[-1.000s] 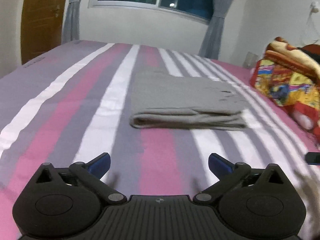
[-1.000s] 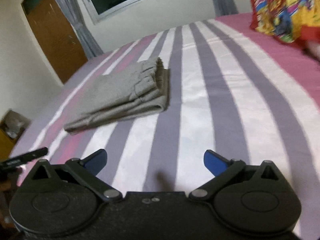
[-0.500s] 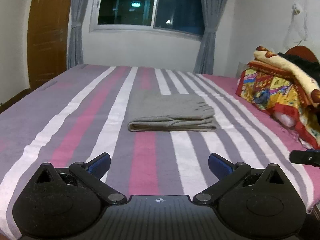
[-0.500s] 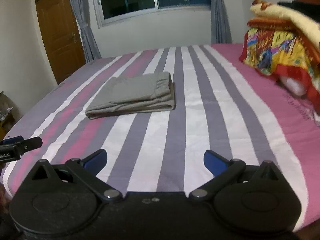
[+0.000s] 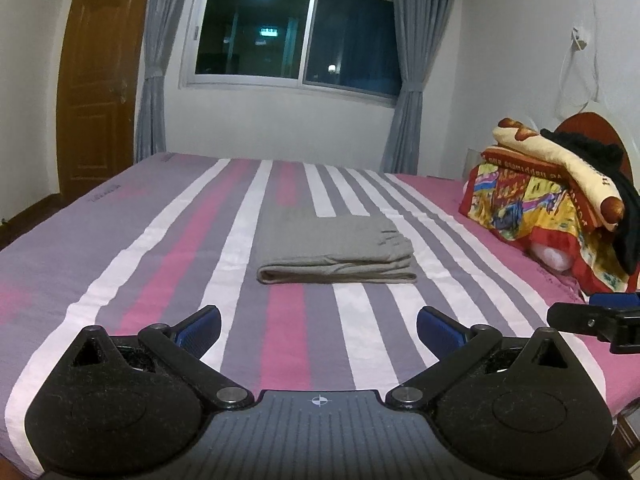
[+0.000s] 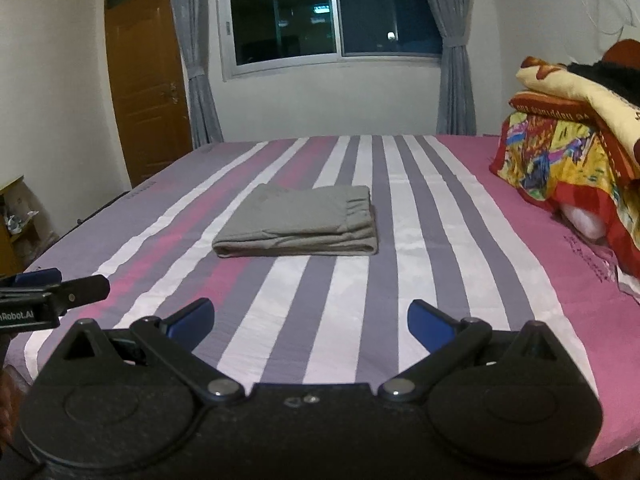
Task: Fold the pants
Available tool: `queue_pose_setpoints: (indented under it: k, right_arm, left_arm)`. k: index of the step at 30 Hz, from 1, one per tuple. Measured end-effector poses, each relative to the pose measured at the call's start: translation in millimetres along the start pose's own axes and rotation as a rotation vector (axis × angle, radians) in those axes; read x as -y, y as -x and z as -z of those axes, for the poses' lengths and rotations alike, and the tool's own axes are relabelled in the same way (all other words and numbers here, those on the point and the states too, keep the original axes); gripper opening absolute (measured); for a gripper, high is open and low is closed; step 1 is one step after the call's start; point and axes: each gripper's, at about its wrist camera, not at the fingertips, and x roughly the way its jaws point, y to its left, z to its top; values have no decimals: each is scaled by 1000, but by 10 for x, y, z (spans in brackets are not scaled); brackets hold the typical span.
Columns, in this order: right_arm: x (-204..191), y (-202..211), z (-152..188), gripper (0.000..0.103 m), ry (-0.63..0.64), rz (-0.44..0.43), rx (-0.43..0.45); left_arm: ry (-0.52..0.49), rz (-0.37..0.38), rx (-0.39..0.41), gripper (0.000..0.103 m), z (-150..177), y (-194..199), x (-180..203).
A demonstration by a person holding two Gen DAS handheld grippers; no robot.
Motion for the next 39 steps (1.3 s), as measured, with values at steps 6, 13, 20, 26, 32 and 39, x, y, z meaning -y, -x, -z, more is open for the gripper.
queue_pose_setpoints:
  k: [6,13,20,26,32,39]
  right_arm:
    - [-57,47,-40,103,7,0,20]
    - [-50,58,-45,103,6,1,22]
    - [-58,83,-39,103,4,6,27]
    - [-51,92,-36,103,2,5,25]
    - [-56,98,-22,103,-1,6,25]
    - [-68,100,-2,103,0,8,26]
  left_arm:
    - [6,0,13,103,-25,27,-29]
    - [-8,11,14,103,-35,14,25]
    - [-16,15,14,103,-37,13,54]
    - [-21,18,15,103,-35,21,85]
    - [-25,21,14,103,-34,33,105]
    - [-28,26,16,103,-49,44,105]
